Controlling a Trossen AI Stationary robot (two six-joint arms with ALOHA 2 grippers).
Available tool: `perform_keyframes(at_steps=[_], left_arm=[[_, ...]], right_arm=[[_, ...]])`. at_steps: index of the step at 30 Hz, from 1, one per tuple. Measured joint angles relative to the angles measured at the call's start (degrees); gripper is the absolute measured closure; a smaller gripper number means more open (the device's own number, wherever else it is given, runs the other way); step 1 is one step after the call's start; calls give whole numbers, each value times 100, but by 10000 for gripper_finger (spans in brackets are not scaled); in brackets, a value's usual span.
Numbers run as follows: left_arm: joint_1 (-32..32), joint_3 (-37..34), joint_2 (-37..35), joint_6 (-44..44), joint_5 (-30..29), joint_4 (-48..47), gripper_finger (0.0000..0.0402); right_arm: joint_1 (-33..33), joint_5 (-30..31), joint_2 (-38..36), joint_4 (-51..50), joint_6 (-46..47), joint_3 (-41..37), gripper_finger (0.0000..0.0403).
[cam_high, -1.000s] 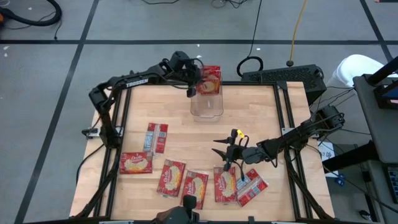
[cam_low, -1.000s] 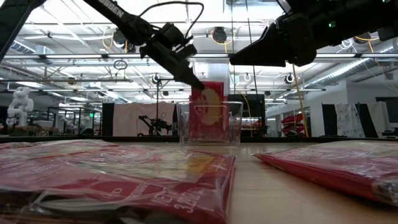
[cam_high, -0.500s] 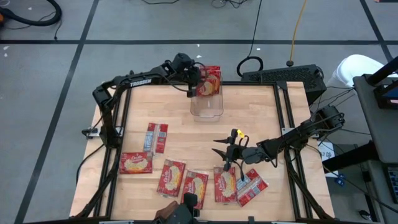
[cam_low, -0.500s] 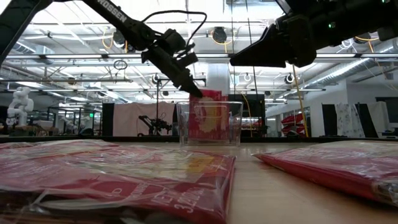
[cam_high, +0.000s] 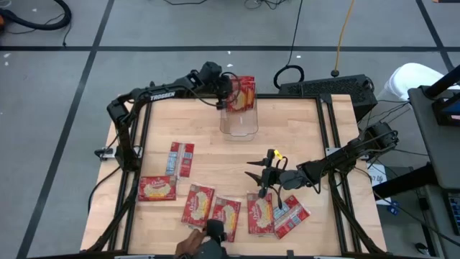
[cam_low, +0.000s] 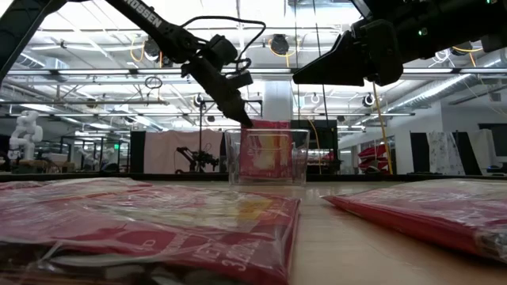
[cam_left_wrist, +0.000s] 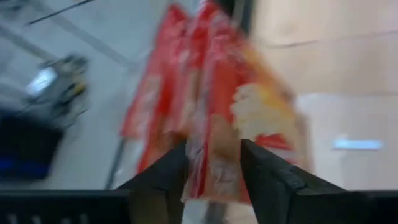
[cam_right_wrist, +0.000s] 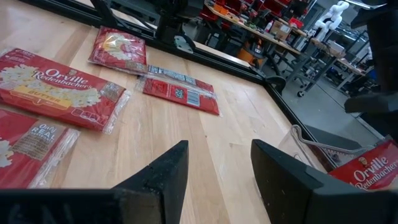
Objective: Sort popcorn bags into baskets
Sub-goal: Put the red popcorn pack into the transparent bin
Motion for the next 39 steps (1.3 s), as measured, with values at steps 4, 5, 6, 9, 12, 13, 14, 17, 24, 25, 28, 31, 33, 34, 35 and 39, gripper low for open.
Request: perform_keyframes(at_steps=[4, 5, 6, 9, 12, 13, 14, 17, 24, 25, 28, 31, 33, 34, 35, 39], left_arm=[[-185, -4, -129, -2, -1005, 25, 216], [-224, -2, -187, -2, -1157, 22, 206], [-256, -2, -244, -9, -1293, -23, 196], [-371, -2, -423, -157, -1624, -56, 168], [-458, -2, -706, -517, -1757, -185, 151], [-475, -2, -834, -685, -1742, -279, 149], [-486, -2, -978, -872, -1687, -451, 148], [-553, -1, -1343, -1505, -1427, -943, 151], [-1029, -927, -2354, -2013, -732, -1308, 186], [-1154, -1141, -2508, -2088, -728, -1249, 190], [-1559, -1841, -3001, -2540, -726, -979, 197], [-2066, -2533, -3437, -2951, -804, -361, 199], [-2437, -2935, -3643, -3164, -924, 32, 199], [-2643, -3105, -3715, -3242, -1024, 252, 199], [-2835, -3270, -3788, -3300, -1160, 460, 199], [-3567, -3763, -3908, -3550, -1839, 1136, 199]], right_arm=[[0, 63, 0, -66, -1, 1, 234], [0, 139, 0, -90, 3, 1, 234], [0, 201, 0, -106, 6, 1, 234], [-2, 280, 0, -131, 11, 0, 234], [-2, 280, 0, -125, 13, 1, 234], [-2, 281, 0, -127, 14, 1, 234], [-2, 280, 0, -129, 36, 0, 234], [-2, 285, 0, -134, 299, 0, 234], [-2, 254, 0, -562, 1226, 0, 234], [-2, 233, 0, -693, 1407, 0, 234], [-2, -220, -38, -1036, 2038, 0, 234], [-45, -776, -169, -1300, 2790, 2, 234], [-93, -1243, -302, -1593, 3309, 0, 234], [-113, -1489, -385, -1752, 3535, 0, 234], [-129, -1782, -466, -1892, 3767, 0, 234], [-113, -2639, -784, -2482, 4577, 1, 234]])
